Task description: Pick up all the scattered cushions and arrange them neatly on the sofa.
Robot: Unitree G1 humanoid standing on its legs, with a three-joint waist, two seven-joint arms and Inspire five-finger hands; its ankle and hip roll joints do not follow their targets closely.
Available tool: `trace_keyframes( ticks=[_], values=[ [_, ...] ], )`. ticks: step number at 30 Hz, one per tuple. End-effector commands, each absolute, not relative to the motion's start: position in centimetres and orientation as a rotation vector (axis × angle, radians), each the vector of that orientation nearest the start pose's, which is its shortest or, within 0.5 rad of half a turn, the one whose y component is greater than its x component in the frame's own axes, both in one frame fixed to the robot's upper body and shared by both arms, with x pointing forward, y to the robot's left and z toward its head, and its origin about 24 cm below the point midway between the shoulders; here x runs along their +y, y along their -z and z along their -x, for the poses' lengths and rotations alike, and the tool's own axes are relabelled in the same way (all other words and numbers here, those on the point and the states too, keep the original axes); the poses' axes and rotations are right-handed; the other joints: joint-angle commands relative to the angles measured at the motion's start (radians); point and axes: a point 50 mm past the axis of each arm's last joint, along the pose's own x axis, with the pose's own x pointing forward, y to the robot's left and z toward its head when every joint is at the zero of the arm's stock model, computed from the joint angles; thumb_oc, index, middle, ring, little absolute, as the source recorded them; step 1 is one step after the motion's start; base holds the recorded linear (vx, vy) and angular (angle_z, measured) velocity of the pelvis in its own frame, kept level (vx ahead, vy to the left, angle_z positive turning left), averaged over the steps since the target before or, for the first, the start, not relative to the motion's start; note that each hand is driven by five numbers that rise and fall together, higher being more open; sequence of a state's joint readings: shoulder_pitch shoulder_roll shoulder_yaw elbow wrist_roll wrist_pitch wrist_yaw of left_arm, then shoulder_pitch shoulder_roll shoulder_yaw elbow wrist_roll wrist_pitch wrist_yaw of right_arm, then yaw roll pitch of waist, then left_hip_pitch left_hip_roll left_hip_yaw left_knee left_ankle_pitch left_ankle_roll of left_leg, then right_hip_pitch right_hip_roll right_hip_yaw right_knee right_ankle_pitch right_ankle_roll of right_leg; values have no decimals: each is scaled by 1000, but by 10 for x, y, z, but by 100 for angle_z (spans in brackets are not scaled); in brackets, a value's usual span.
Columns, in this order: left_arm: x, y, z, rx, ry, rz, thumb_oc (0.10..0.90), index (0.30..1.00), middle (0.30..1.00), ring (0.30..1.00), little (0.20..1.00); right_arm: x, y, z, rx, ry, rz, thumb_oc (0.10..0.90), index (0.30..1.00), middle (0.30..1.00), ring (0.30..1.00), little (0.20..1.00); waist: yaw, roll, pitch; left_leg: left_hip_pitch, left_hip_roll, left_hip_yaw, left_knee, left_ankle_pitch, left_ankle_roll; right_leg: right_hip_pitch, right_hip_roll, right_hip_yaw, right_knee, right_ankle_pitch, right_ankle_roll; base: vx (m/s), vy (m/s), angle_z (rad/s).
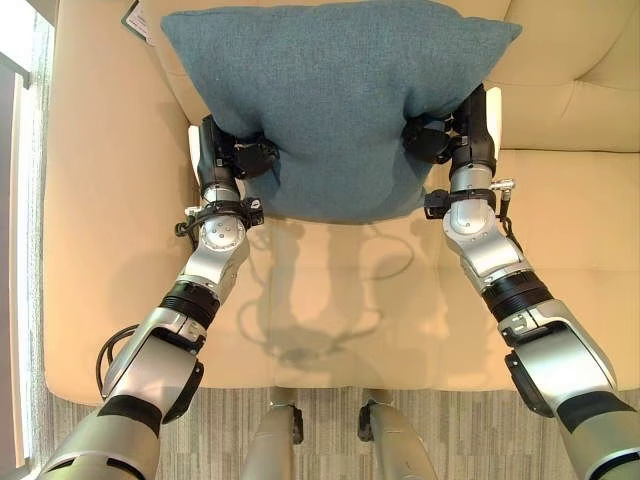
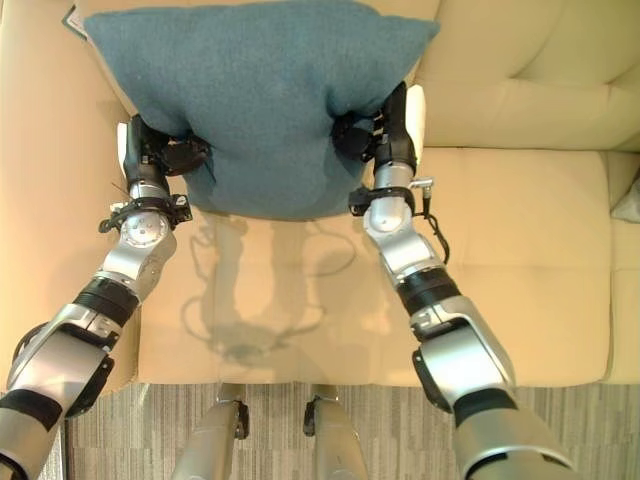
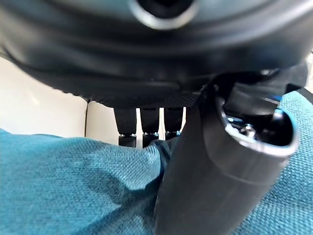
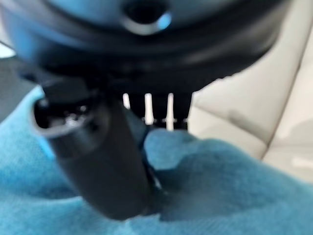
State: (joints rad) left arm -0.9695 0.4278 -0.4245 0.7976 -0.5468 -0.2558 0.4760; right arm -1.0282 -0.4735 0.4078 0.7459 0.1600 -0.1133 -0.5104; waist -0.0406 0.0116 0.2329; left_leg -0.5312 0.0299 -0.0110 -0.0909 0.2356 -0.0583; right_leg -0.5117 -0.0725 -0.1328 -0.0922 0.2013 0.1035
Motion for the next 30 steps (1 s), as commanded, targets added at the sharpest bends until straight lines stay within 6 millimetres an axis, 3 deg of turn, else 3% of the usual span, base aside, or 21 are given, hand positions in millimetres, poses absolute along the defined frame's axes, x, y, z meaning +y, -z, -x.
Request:
trace_keyframes(
  ticks=[1,3,7,10,11,13,15,17,18,19,20,21,22,23,24,25,26,30],
  values=[
    [129,-271,-400,-629,-118,-130,800,900,900,900,900,-134,-272,-401,-635,264,494,800,900,900,900,900,10,-16,-45,12,-32,4,4,-97,-81,-3,1,-15,5,-83,70,0,0,0],
    [144,-277,-404,-617,-181,-214,800,900,900,900,900,-154,-279,-404,-617,370,529,800,900,900,900,900,11,-13,-46,12,-31,3,4,-94,-81,-3,3,-17,5,-85,70,0,0,0],
    [168,-275,-404,-603,-247,-266,800,900,900,900,900,-174,-280,-402,-605,429,564,800,900,900,900,900,10,-11,-55,17,-32,0,4,-93,-78,0,2,-18,5,-84,70,-5,-10,-3],
    [197,-260,-400,-562,-315,-256,800,900,900,900,900,-203,-273,-397,-580,490,584,800,900,900,900,900,10,-9,-66,29,-33,2,4,-99,-76,13,1,-19,5,-87,68,4,-5,-1],
    [197,-259,-400,-560,-315,-256,800,900,900,900,900,-203,-271,-397,-578,489,585,800,900,900,900,900,10,-9,-68,29,-34,2,4,-98,-76,12,1,-20,5,-87,68,0,0,0],
    [217,-236,-390,-529,-357,-256,800,900,900,900,900,-226,-258,-387,-560,522,607,800,900,900,900,900,13,-10,-75,48,-32,5,4,-105,-73,33,-1,-24,5,-92,67,0,0,0],
    [223,-224,-386,-511,-368,-248,800,900,900,900,900,-232,-250,-382,-555,522,622,800,900,900,900,900,14,-10,-78,57,-32,8,4,-108,-72,42,-2,-26,5,-95,66,17,-9,0],
    [240,-189,-368,-463,-396,-225,800,900,900,900,900,-246,-223,-367,-524,507,653,800,900,900,900,900,15,-12,-87,86,-28,13,4,-117,-68,70,-3,-29,5,-103,60,40,-21,0],
    [240,-187,-367,-457,-394,-228,800,900,900,900,900,-246,-220,-366,-517,505,655,800,900,900,900,900,15,-12,-90,89,-28,13,4,-118,-68,74,-3,-29,5,-104,60,62,-21,-4],
    [245,-161,-352,-420,-390,-220,800,900,900,900,900,-253,-193,-353,-472,478,668,800,900,900,900,900,15,-13,-98,113,-23,14,4,-125,-65,98,-5,-30,5,-110,56,48,-15,-7],
    [245,-158,-350,-413,-388,-223,800,900,900,900,900,-253,-190,-352,-466,476,670,800,900,900,900,900,15,-14,-102,117,-23,14,4,-127,-65,102,-5,-30,5,-111,56,71,-23,-7],
    [245,-143,-342,-383,-378,-215,800,900,900,900,900,-256,-174,-344,-430,458,672,800,900,900,900,900,15,-14,-109,131,-22,14,4,-131,-64,118,-6,-31,5,-115,54,80,-22,3],
    [244,-115,-325,-319,-366,-213,800,900,900,900,900,-255,-142,-328,-361,405,666,800,900,900,900,900,15,-16,-121,161,-19,14,4,-138,-60,153,-4,-33,5,-126,52,99,-40,8],
    [246,-104,-318,-287,-359,-212,800,900,900,900,900,-257,-128,-320,-316,387,675,800,900,900,900,900,16,-16,-123,172,-17,15,4,-139,-60,165,-4,-36,5,-130,51,77,-32,13],
    [246,-102,-316,-281,-357,-214,800,900,900,900,900,-258,-126,-319,-311,385,676,800,900,900,900,900,16,-16,-124,176,-16,15,4,-140,-60,170,-4,-37,5,-131,51,80,-36,9],
    [250,-80,-299,-211,-342,-258,800,900,900,900,900,-263,-97,-301,-219,357,666,800,900,900,900,900,16,-16,-129,207,-12,16,4,-146,-58,202,-5,-43,5,-141,48,59,-18,3],
    [250,-79,-299,-210,-342,-258,800,900,900,900,900,-263,-96,-301,-219,357,666,800,900,900,900,900,16,-16,-128,208,-12,16,4,-147,-58,203,-5,-43,5,-141,48,78,-29,-8],
    [252,-33,-263,-40,-299,-272,800,900,900,900,900,-272,-43,-264,-12,295,691,800,900,900,900,900,17,-14,-140,271,-5,17,4,-157,-52,270,-4,-56,5,-160,44,66,-38,-7]
  ],
)
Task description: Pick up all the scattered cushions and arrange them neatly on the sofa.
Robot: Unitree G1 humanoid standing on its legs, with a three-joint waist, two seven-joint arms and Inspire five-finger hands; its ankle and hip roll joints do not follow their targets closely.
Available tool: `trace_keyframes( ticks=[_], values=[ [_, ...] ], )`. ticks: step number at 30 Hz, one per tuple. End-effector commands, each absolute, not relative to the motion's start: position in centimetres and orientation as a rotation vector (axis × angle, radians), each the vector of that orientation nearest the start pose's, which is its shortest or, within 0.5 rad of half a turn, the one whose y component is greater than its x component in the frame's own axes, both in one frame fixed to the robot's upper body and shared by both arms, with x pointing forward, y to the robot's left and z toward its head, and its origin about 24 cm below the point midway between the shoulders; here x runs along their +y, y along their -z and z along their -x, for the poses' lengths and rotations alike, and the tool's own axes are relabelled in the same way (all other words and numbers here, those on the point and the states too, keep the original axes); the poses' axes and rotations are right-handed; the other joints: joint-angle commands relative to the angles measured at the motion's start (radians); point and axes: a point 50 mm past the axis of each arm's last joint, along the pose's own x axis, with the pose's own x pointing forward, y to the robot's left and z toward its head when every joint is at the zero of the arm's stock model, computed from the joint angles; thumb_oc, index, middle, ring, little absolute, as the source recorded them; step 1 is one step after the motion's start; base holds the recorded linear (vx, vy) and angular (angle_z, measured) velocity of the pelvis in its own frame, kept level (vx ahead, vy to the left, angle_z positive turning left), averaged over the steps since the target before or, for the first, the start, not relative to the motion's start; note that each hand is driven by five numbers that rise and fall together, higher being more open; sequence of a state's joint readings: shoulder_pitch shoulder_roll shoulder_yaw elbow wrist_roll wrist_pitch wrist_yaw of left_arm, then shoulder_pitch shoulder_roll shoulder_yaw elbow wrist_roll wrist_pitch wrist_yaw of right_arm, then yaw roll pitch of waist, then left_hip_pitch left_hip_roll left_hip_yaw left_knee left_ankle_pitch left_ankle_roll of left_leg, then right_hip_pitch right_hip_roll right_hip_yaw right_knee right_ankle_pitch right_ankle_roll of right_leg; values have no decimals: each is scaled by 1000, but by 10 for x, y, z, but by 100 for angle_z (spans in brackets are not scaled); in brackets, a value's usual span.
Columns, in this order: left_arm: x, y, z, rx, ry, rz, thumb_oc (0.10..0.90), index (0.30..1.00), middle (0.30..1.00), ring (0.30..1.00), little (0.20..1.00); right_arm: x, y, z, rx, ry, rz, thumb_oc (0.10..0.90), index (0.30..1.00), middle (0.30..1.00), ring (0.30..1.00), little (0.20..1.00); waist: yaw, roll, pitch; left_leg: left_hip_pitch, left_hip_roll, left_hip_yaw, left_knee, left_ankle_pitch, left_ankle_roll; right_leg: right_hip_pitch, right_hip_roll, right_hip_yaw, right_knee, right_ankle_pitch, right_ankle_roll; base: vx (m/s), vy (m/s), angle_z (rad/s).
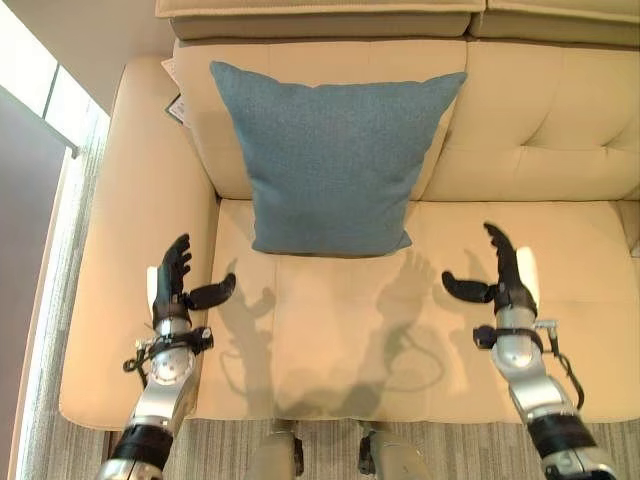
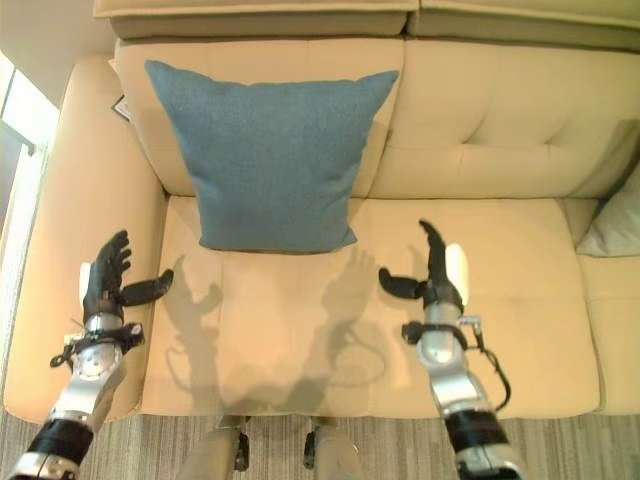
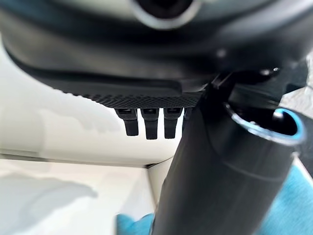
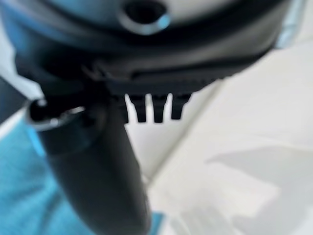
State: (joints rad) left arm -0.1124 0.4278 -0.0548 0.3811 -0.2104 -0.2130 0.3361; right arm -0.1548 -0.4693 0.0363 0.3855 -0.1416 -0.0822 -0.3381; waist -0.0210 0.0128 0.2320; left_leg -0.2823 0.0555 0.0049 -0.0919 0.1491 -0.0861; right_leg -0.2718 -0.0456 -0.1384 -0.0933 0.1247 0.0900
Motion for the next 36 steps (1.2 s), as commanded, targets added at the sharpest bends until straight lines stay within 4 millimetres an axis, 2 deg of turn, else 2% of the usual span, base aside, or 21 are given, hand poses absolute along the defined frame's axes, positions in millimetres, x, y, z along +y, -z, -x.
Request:
trace_keyframes(
  ticks=[1,4,5,6,8,9,11,12,15,19,20,21,22,23,24,25,27,30,32,36],
  values=[
    [251,-15,-248,35,-276,-291,800,900,900,900,900,-275,-19,-248,90,275,687,800,900,900,900,900,-2,-15,-146,49,-26,1,5,-74,-21,60,-28,-54,6,-92,55,71,-67,3],
    [254,17,-222,178,-283,-257,800,900,900,900,900,-275,9,-228,213,241,655,800,900,900,900,900,2,-15,-152,87,-22,-1,5,-77,-14,103,-22,-60,6,-104,52,47,-51,0],
    [254,17,-222,179,-283,-257,800,900,900,900,900,-275,9,-228,214,241,655,800,900,900,900,900,2,-16,-151,90,-22,-1,5,-78,-15,106,-22,-60,6,-104,52,33,-57,2],
    [254,38,-206,283,-295,-220,800,900,900,900,900,-275,23,-219,278,213,681,800,900,900,900,900,8,-16,-157,110,-19,-4,5,-79,-10,131,-20,-61,6,-110,49,22,-63,2],
    [257,59,-190,390,-313,-224,800,900,900,900,900,-274,34,-211,329,201,677,800,900,900,900,900,13,-18,-162,130,-18,-5,5,-81,-5,152,-15,-61,6,-115,47,26,-85,2],
    [258,76,-175,484,-321,-234,800,900,900,900,900,-272,46,-204,384,166,692,800,900,900,900,900,19,-21,-170,146,-16,-7,5,-83,-4,173,-12,-60,6,-121,44,21,-90,3],
    [258,92,-162,579,-341,-223,800,900,900,900,900,-270,57,-197,434,140,703,800,900,900,900,900,23,-23,-176,162,-15,-12,5,-85,-3,194,-9,-62,6,-128,42,6,-65,3],
    [258,92,-162,579,-341,-222,800,900,900,900,900,-270,57,-197,433,140,703,800,900,900,900,900,23,-22,-174,164,-15,-12,5,-85,-3,195,-9,-62,6,-128,42,1,-48,13],
    [255,118,-139,743,-355,-211,800,900,900,900,900,-264,73,-187,506,104,697,800,900,900,900,900,25,-27,-176,181,-8,-29,5,-83,-4,223,4,-59,6,-144,29,-14,-86,9],
    [252,125,-140,794,-336,-253,800,900,900,900,900,-261,80,-185,536,119,656,800,900,900,900,900,21,-31,-154,157,-6,-49,17,-60,-13,216,15,-44,6,-151,16,-138,-103,24],
    [250,122,-150,773,-321,-273,800,900,900,900,900,-262,81,-186,545,136,638,800,900,900,900,900,14,-39,-138,94,-15,-41,76,-60,-19,201,9,-50,6,-147,9,-306,-89,50],
    [249,121,-154,760,-309,-279,800,900,900,900,900,-263,80,-188,544,146,635,800,900,900,900,900,9,-45,-129,62,-18,-22,133,-80,-11,189,1,-59,6,-142,6,-416,-91,54],
    [247,120,-156,753,-296,-285,800,900,900,900,900,-264,82,-187,559,154,633,800,900,900,900,900,-1,-61,-119,61,-18,18,230,-160,5,171,-19,-73,6,-127,3,-337,-47,91],
    [246,121,-154,758,-291,-283,800,900,900,900,900,-265,83,-185,568,157,635,800,900,900,900,900,-6,-66,-122,69,-25,19,290,-196,11,162,-28,-78,6,-115,3,-238,-27,78],
    [246,121,-154,758,-291,-284,800,900,900,900,900,-265,83,-185,567,157,634,800,900,900,900,900,-8,-66,-124,64,-27,18,290,-194,11,159,-29,-79,6,-114,3,-118,25,37],
    [242,128,-144,799,-278,-276,800,900,900,900,900,-265,86,-182,586,153,629,800,900,900,900,900,-12,-69,-129,102,-34,5,369,-240,15,162,-34,-81,6,-104,2,-62,47,4],
    [238,132,-139,822,-275,-255,800,900,900,900,900,-264,90,-181,606,151,615,800,900,900,900,900,-19,-65,-132,145,-43,-20,397,-253,14,165,-35,-82,6,-93,4,-71,87,5],
    [231,137,-132,851,-266,-237,800,900,900,900,900,-264,95,-177,642,150,613,800,900,900,900,900,-32,-45,-144,248,-50,-32,280,-304,18,152,-29,-76,6,-67,21,-61,126,11],
    [230,140,-129,877,-250,-259,800,900,900,900,900,-265,97,-179,656,157,624,800,900,900,900,900,-40,-42,-145,283,-74,-39,191,-324,36,118,-40,-70,21,-30,37,-153,208,-8],
    [230,139,-134,872,-244,-283,800,900,900,900,900,-263,102,-178,688,153,632,800,900,900,900,900,-38,-46,-134,280,-106,-56,156,-312,56,74,-60,-68,31,8,59,-142,131,-7]
  ],
)
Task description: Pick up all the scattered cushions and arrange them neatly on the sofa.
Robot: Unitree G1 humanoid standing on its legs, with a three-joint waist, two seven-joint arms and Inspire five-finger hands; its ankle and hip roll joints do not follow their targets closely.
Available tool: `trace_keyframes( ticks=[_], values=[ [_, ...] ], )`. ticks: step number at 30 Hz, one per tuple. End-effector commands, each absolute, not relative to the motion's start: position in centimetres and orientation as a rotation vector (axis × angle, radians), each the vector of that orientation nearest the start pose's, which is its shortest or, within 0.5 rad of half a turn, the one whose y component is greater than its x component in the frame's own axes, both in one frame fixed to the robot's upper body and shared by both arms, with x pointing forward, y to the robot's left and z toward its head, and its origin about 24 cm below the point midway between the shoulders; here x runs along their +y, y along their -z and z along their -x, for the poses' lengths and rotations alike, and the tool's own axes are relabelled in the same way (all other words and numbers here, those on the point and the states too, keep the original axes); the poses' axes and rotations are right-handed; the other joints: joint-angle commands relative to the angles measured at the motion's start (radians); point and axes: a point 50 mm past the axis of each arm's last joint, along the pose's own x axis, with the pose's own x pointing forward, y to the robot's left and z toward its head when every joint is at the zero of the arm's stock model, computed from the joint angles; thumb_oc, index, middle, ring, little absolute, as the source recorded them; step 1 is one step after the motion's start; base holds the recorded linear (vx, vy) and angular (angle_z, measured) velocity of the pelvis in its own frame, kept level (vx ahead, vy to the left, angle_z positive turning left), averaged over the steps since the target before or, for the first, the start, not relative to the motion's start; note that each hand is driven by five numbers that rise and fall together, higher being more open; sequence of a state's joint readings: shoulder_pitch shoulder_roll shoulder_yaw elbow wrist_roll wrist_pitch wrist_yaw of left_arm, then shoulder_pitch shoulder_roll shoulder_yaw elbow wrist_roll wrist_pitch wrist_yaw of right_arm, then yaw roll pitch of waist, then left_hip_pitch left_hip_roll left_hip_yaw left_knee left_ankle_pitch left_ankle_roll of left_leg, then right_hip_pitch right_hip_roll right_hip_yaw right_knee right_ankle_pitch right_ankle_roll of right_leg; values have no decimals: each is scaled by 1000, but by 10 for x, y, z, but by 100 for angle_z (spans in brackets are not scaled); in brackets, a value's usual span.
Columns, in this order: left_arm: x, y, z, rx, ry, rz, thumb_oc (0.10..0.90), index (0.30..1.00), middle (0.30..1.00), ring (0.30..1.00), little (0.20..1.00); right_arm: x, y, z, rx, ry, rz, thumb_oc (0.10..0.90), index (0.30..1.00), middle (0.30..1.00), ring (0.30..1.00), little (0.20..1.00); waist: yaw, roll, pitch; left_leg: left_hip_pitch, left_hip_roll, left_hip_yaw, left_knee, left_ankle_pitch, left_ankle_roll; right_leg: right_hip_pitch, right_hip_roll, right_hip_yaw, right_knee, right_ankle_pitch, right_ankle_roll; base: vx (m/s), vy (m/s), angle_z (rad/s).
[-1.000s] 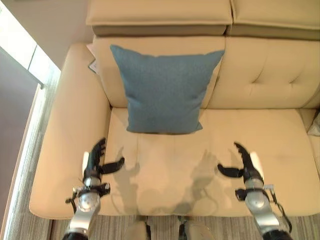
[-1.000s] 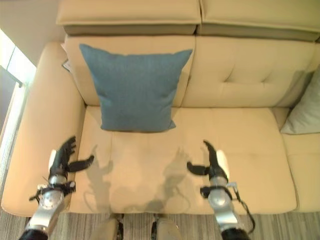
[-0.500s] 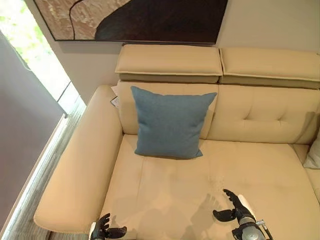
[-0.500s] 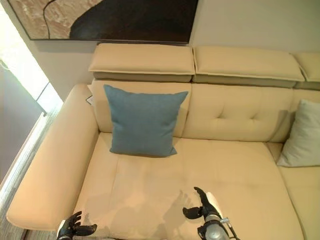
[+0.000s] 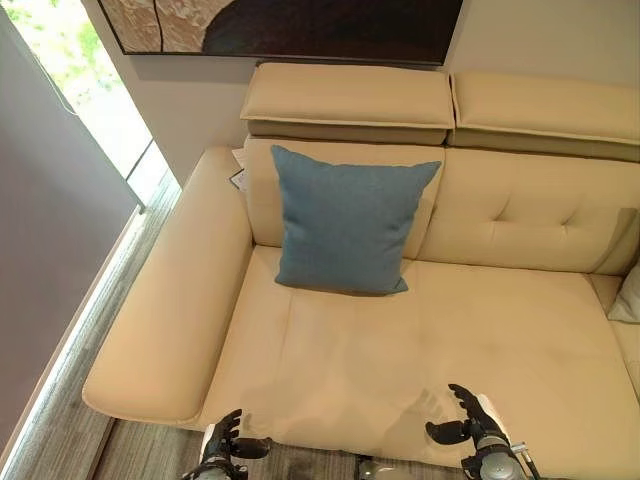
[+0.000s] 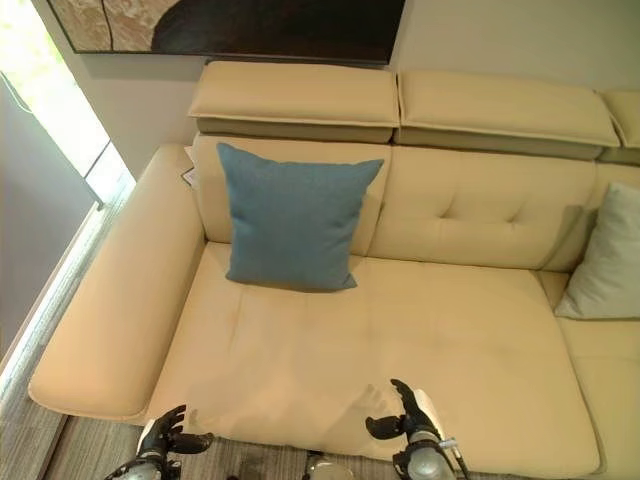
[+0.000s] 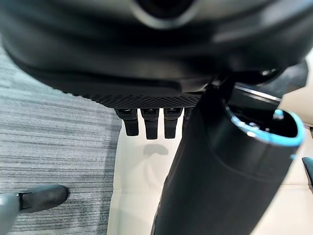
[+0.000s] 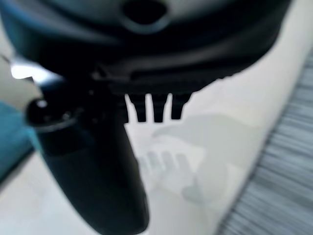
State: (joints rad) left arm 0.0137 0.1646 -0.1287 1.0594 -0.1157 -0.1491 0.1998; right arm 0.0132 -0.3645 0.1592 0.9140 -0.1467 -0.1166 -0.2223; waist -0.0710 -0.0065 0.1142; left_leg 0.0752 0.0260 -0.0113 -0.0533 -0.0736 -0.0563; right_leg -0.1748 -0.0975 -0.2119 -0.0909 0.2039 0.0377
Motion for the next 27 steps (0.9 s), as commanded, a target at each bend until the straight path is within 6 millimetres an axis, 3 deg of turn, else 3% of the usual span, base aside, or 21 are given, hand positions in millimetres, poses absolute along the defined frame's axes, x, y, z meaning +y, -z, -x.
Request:
trace_keyframes(
  ticks=[1,5,7,9,10,12,13,27],
  values=[
    [231,139,-134,875,-242,-285,800,900,900,900,900,-263,103,-177,701,150,634,800,900,900,900,900,14,-29,-15,-78,-84,-42,108,-85,31,-29,-12,6,32,-68,116,-254,193,-7],
    [235,137,-139,871,-251,-291,800,900,900,900,900,-259,108,-180,737,140,635,800,900,900,900,900,27,-31,13,-104,-89,-43,90,-51,52,-94,-38,12,131,-86,139,-233,106,-15],
    [240,137,-138,890,-237,-315,800,900,900,900,900,-257,114,-176,783,124,624,800,900,900,900,900,46,-20,20,-130,-79,-32,85,-23,68,-78,-38,26,254,-157,121,-221,72,-1],
    [240,139,-137,903,-227,-319,800,900,900,900,900,-256,117,-173,801,121,617,800,900,900,900,900,52,-16,14,-139,-77,-35,78,-9,74,-66,-32,37,307,-182,111,-133,46,-15],
    [241,141,-131,935,-217,-329,800,900,900,900,900,-255,123,-165,848,132,582,800,900,900,900,900,66,-18,-4,-145,-77,-36,68,-2,73,-18,-20,53,306,-210,110,-81,21,-33],
    [240,143,-127,948,-216,-326,800,900,900,900,900,-253,125,-162,863,129,569,800,900,900,900,900,79,-27,-12,-144,-80,-26,60,0,67,16,-29,38,270,-208,104,8,-75,-15],
    [239,148,-118,992,-221,-309,800,900,900,900,900,-253,132,-152,916,156,522,800,900,900,900,900,88,-42,-52,-141,-84,-4,34,8,59,80,-26,24,164,-209,115,45,-111,-4],
    [237,153,-107,1051,-198,-297,800,900,900,900,900,-259,139,-133,1003,161,530,800,900,900,900,900,75,-38,-88,-79,-62,0,-34,41,35,167,12,18,35,-200,105,23,-36,-5]
  ],
)
